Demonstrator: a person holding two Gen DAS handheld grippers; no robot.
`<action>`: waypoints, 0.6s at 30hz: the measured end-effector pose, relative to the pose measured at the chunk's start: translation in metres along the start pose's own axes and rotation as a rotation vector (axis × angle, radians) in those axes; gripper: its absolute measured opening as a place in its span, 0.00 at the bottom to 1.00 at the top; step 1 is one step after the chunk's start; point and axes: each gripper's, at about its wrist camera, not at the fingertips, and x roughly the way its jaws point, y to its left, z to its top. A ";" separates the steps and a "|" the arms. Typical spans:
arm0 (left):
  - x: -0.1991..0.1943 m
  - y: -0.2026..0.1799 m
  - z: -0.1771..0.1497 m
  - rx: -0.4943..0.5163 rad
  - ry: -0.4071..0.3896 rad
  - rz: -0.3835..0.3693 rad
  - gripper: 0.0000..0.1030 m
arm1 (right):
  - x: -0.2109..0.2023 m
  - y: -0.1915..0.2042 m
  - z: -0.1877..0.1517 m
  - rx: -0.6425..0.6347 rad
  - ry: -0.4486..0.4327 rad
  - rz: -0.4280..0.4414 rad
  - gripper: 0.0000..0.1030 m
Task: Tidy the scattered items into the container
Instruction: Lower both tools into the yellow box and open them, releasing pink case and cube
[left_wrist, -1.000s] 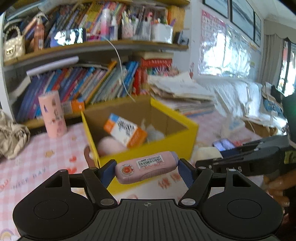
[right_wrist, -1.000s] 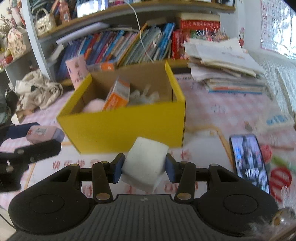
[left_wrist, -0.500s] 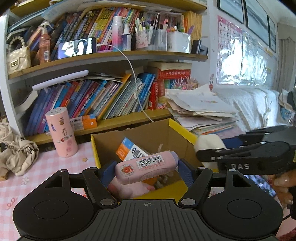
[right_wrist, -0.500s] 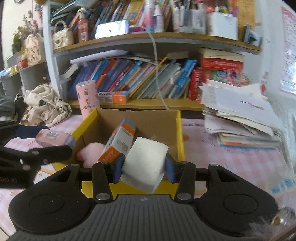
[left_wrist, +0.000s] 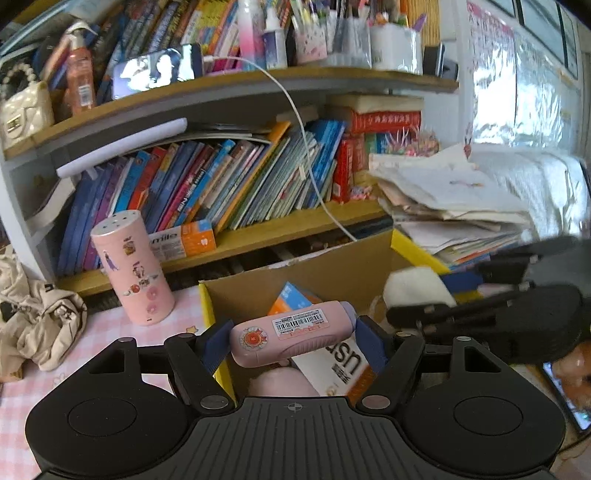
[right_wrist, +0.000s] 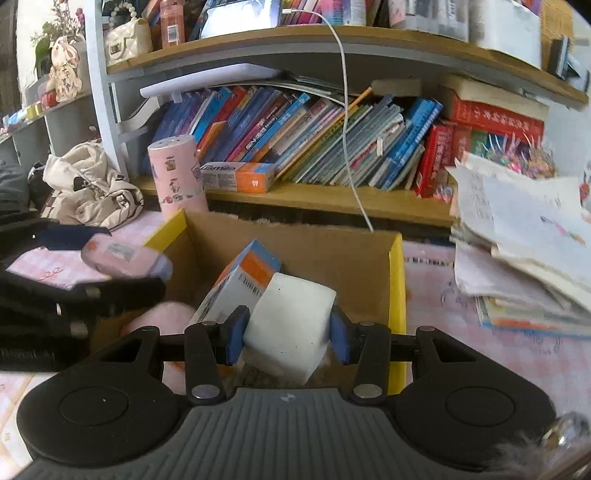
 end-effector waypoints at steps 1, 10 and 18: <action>0.006 0.000 0.002 0.011 0.009 0.003 0.71 | 0.005 -0.001 0.004 -0.007 0.004 -0.001 0.42; 0.039 0.002 0.006 0.024 0.071 0.019 0.72 | 0.048 -0.009 0.021 -0.080 0.098 0.021 0.43; 0.041 0.002 0.002 0.021 0.092 0.021 0.73 | 0.070 -0.012 0.021 -0.079 0.175 0.059 0.43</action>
